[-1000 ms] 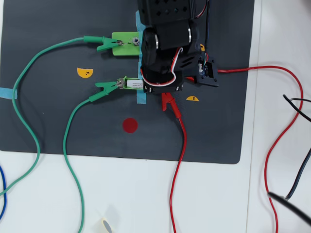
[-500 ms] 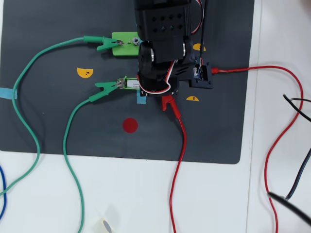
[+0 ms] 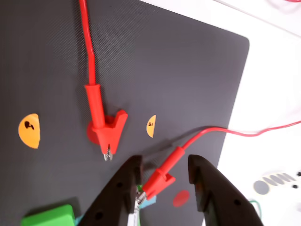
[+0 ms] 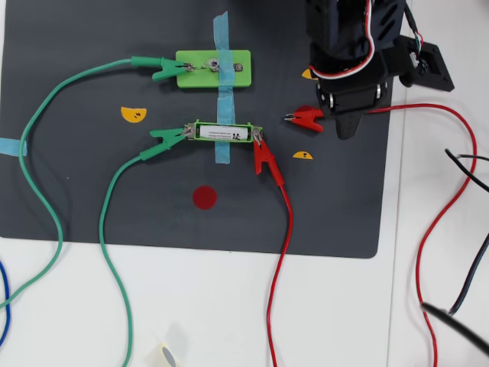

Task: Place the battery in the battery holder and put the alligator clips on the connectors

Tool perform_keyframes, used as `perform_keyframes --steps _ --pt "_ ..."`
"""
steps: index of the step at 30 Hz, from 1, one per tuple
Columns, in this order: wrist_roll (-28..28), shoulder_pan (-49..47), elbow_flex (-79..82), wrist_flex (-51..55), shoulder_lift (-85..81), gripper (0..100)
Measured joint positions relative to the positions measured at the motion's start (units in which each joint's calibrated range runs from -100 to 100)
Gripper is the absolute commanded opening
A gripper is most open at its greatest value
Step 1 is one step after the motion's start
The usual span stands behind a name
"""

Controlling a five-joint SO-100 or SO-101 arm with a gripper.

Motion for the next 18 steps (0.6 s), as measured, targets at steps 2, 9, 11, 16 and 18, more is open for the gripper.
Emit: perform_keyframes --steps 2,9,11,16,18 --pt "-4.5 -0.11 0.0 -4.55 6.72 20" --pt "-10.03 -0.67 0.0 -5.41 11.76 28" --pt "-10.6 -2.13 0.0 -4.98 12.26 28" --pt "-11.53 -4.03 -0.09 0.6 12.35 28" --pt "-11.53 -4.03 -0.09 0.69 13.61 28"
